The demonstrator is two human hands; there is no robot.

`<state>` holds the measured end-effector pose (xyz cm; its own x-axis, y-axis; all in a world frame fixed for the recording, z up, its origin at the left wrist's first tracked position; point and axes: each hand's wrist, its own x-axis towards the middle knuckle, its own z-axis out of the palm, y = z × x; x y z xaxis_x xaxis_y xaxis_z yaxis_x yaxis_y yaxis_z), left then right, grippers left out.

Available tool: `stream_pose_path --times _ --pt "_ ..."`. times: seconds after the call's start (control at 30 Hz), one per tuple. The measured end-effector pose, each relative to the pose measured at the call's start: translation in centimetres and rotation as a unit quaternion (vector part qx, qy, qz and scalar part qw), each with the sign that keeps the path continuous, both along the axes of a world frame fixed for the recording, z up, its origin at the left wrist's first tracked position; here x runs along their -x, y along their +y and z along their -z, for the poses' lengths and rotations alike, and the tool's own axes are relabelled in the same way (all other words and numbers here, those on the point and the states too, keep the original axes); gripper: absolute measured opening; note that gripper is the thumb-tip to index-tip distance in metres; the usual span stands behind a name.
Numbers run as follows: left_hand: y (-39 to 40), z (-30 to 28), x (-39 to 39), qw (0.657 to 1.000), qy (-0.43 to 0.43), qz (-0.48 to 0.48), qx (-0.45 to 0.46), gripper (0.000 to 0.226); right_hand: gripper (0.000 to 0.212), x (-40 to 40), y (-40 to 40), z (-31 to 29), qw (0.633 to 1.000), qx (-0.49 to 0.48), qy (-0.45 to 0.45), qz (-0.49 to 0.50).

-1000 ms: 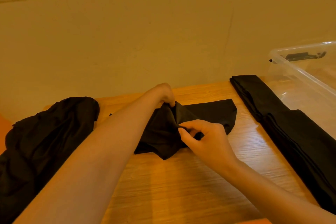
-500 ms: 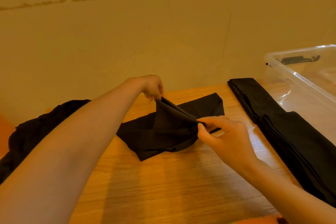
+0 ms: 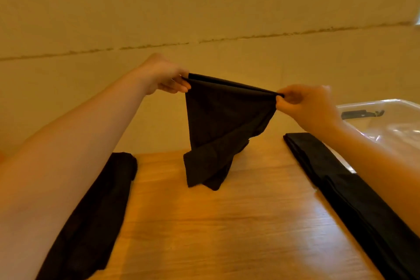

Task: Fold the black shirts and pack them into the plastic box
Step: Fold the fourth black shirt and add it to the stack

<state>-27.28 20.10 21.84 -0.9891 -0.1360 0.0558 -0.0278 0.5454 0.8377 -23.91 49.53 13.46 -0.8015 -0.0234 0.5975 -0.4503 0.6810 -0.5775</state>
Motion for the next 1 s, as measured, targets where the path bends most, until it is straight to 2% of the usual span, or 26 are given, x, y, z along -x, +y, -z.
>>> stream_pose_path --times 0.13,0.27,0.33,0.43,0.57,0.63,0.83,1.0 --pt "-0.4 -3.4 -0.7 0.995 0.053 -0.023 -0.083 0.013 0.008 2.2 -0.2 -5.5 0.999 -0.028 0.014 -0.006" --pt "-1.1 -4.8 -1.2 0.992 0.062 -0.011 -0.109 0.016 0.009 3.8 -0.5 -8.1 1.000 -0.018 -0.006 -0.024" --pt "-1.8 -4.9 -1.6 0.993 0.050 0.024 -0.103 0.024 0.010 4.2 -0.7 -8.5 0.999 -0.011 -0.027 -0.032" --pt "-2.7 -4.5 -2.1 0.994 0.048 0.069 -0.076 0.038 0.012 4.6 -0.6 -8.8 0.994 0.049 -0.067 -0.064" --pt "-3.2 -3.9 -2.1 0.995 0.074 0.037 -0.052 0.035 0.016 4.9 -0.8 -8.7 0.977 0.113 -0.122 -0.136" --pt "-3.2 -3.9 -2.2 0.996 0.072 0.025 -0.039 0.029 0.017 5.1 -0.9 -8.7 0.974 0.101 -0.140 -0.144" --pt "-3.3 -3.4 -1.0 0.998 0.058 -0.010 -0.004 0.019 0.018 7.0 -1.2 -8.7 0.981 -0.022 -0.148 -0.120" --pt "-3.2 -2.1 1.4 0.997 0.064 -0.040 -0.023 0.018 0.021 10.2 -2.2 -8.5 0.983 -0.062 -0.141 -0.104"
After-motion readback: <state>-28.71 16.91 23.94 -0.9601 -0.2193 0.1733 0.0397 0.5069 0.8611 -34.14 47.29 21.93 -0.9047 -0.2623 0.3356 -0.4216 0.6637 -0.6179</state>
